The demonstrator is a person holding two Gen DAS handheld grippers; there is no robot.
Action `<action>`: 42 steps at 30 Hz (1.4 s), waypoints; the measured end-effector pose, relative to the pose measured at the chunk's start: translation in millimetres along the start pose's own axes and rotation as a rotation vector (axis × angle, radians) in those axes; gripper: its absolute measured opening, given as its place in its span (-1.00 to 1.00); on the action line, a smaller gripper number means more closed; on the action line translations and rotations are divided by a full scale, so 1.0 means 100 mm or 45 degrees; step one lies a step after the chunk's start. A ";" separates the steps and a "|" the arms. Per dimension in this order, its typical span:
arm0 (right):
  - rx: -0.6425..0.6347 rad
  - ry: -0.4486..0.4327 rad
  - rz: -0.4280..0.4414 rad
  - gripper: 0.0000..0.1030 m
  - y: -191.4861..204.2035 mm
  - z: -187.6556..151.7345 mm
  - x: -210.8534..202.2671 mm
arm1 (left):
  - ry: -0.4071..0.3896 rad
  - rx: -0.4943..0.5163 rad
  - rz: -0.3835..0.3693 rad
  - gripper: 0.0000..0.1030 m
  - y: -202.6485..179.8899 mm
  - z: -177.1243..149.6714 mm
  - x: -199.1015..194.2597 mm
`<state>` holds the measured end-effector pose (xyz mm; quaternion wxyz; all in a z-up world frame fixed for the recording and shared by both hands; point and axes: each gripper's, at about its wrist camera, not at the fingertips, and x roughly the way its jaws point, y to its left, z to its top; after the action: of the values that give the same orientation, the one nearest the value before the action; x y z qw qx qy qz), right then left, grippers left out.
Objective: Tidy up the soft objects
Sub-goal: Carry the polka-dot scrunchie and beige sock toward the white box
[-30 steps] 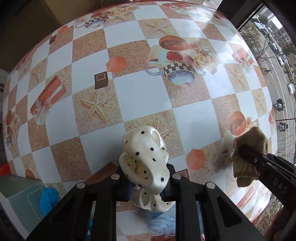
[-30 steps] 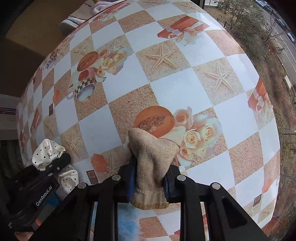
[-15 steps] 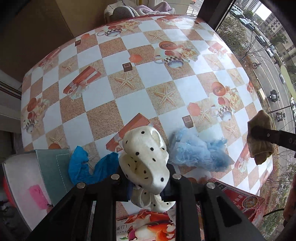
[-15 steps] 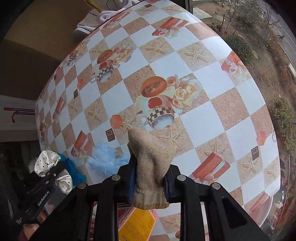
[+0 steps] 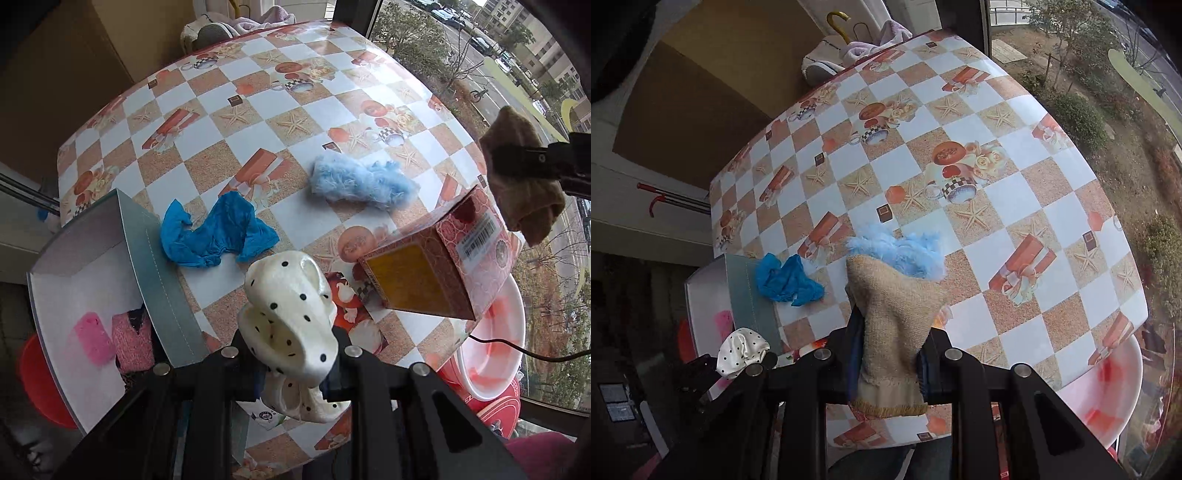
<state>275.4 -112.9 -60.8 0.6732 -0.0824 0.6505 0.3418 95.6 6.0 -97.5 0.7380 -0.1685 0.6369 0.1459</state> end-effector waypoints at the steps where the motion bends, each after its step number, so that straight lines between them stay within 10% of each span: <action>1: -0.009 0.004 0.011 -0.50 0.08 -0.06 -0.01 | -0.002 0.007 0.000 -0.54 0.00 -0.06 -0.03; 18: -0.312 0.184 0.000 -0.50 1.20 -0.90 0.43 | -0.128 -0.110 0.051 -0.53 0.39 -0.70 -0.47; 42: -0.556 0.252 -0.044 -0.50 1.97 -1.14 0.63 | -0.209 -0.378 0.076 -0.52 1.06 -1.18 -0.66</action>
<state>65.2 -5.0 -70.0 0.5781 -0.2702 0.6227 0.4529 -64.9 50.4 -54.5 0.7500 -0.2443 0.5505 0.2734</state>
